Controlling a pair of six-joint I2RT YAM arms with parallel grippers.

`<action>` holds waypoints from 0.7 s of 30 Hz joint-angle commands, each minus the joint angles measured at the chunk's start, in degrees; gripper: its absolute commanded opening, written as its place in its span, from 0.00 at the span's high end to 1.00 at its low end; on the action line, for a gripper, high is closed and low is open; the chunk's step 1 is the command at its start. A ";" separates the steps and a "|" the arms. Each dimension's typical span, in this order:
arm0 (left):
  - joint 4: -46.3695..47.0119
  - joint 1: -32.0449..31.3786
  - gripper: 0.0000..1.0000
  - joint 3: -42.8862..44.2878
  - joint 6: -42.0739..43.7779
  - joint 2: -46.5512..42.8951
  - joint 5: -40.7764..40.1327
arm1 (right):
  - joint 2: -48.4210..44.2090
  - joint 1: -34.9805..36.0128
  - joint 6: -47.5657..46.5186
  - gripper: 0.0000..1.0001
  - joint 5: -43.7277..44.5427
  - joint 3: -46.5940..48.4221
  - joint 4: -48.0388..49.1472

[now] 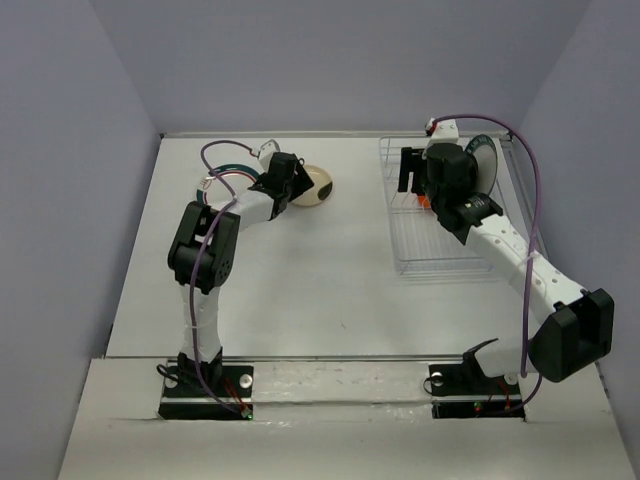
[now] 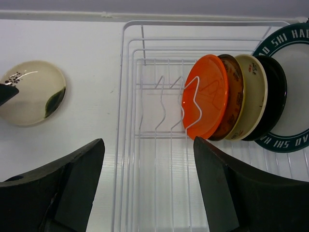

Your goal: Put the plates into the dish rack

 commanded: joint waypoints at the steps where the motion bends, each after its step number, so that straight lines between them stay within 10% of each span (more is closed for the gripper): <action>1: 2.83 0.35 0.23 -1.20 2.09 -4.55 -2.50 | -1.86 1.08 0.99 0.20 -1.62 -0.33 3.17; 21: 1.59 1.23 0.39 -2.87 0.34 -1.21 -7.07 | -2.39 1.08 1.17 0.20 -4.26 -1.03 3.70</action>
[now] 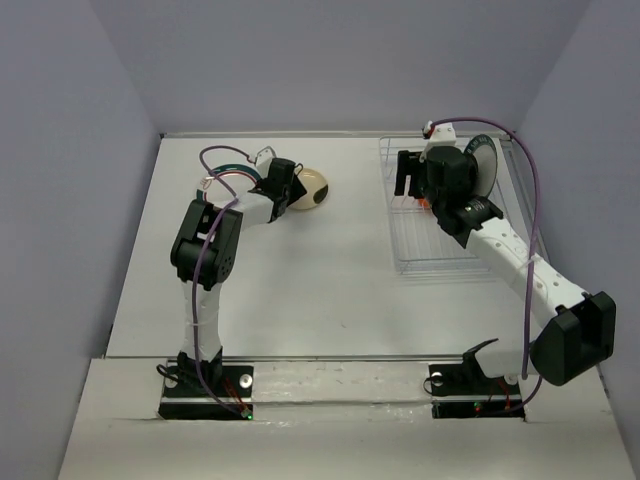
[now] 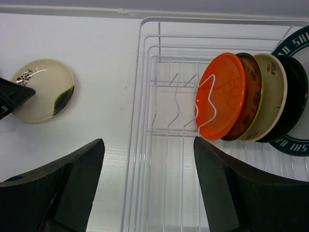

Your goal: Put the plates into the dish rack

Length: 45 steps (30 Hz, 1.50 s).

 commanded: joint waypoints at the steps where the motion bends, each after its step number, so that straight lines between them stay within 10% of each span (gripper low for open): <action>1: 2.97 0.55 0.37 -2.96 0.01 -3.35 -3.73 | -1.25 0.91 0.38 0.20 -0.85 0.26 3.20; 14: 10.19 0.73 0.29 -13.76 1.51 -15.56 -6.18 | -0.81 0.91 0.64 0.20 -1.47 -0.53 4.25; 28: 8.87 1.79 0.37 -12.20 -1.93 -6.26 -2.06 | -1.43 1.44 0.55 0.20 -1.90 -0.71 4.34; 31: 8.96 1.87 0.45 -11.06 -1.66 -5.20 -1.44 | -1.08 1.44 1.08 0.20 -3.75 -0.36 4.34; 36: 11.23 2.05 0.94 -10.26 -1.66 -4.23 0.75 | -0.02 3.37 3.54 0.23 -9.44 -1.32 6.00; 45: 19.41 0.99 0.94 -25.80 -2.36 -23.63 1.28 | 4.63 3.99 10.48 0.08 -24.13 1.66 8.91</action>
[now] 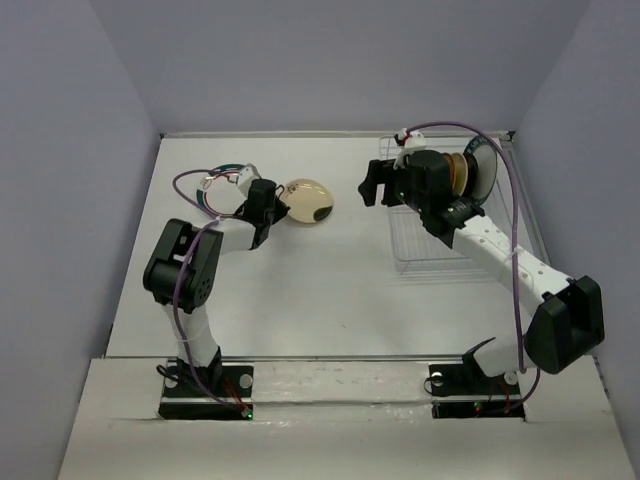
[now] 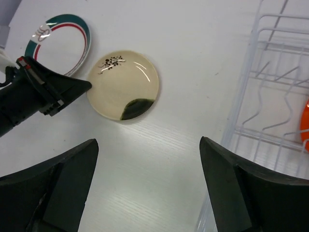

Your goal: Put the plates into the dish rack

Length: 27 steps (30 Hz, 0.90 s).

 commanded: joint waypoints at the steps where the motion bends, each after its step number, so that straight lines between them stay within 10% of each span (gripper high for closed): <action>1: 6.04 -1.23 0.94 -9.89 0.04 -17.21 -0.95 | 2.05 0.49 5.26 0.06 -8.97 2.71 4.28; 15: 9.65 -4.67 0.94 -22.06 -1.54 -43.09 17.84 | 6.63 1.02 10.63 0.10 -19.86 4.65 4.01; 18: 9.65 -4.67 0.94 -22.23 -1.63 -46.95 18.92 | 7.16 1.02 11.86 0.27 -23.12 5.09 4.36; 21: 9.30 -4.75 0.93 -21.36 -1.37 -48.81 19.62 | 6.46 1.02 13.35 0.93 -21.74 4.48 5.85; 24: 7.19 -4.75 0.49 -20.30 -1.45 -48.37 19.80 | 3.39 1.02 13.09 0.93 -12.52 4.12 5.86; 25: 6.84 -4.75 0.20 -20.56 -1.63 -48.46 19.80 | 1.90 -0.55 11.53 0.93 -10.14 4.30 4.21; 27: 6.31 -4.75 0.02 -21.17 -2.07 -48.90 20.49 | 0.58 -2.75 9.24 0.93 0.44 5.00 1.30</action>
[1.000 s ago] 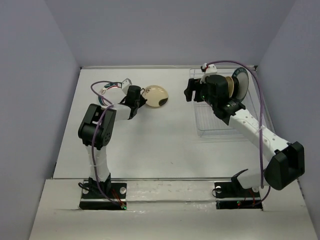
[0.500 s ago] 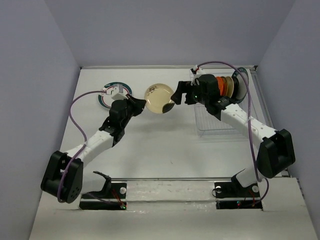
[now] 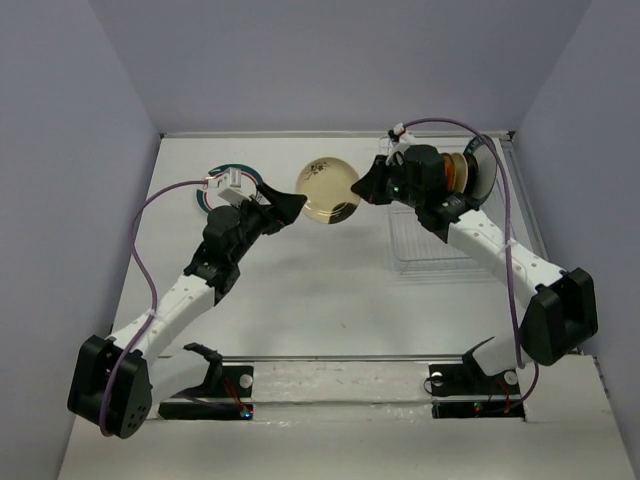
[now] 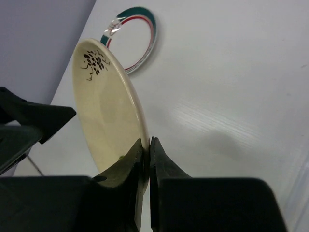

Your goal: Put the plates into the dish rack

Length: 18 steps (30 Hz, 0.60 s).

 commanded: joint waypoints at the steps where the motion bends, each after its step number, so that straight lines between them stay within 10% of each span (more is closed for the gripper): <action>1: 3.66 -0.78 0.01 0.23 -1.37 -2.73 4.10 | -4.65 -5.85 -6.17 0.93 20.71 2.64 -3.66; 8: -0.11 -0.78 0.01 -0.22 0.39 -4.24 1.66 | -5.81 -9.92 -23.48 0.93 54.73 5.79 -6.06; 18: -0.29 0.54 0.01 0.31 -3.03 0.42 -3.95 | 8.51 -10.45 -36.96 0.93 60.58 16.17 -5.00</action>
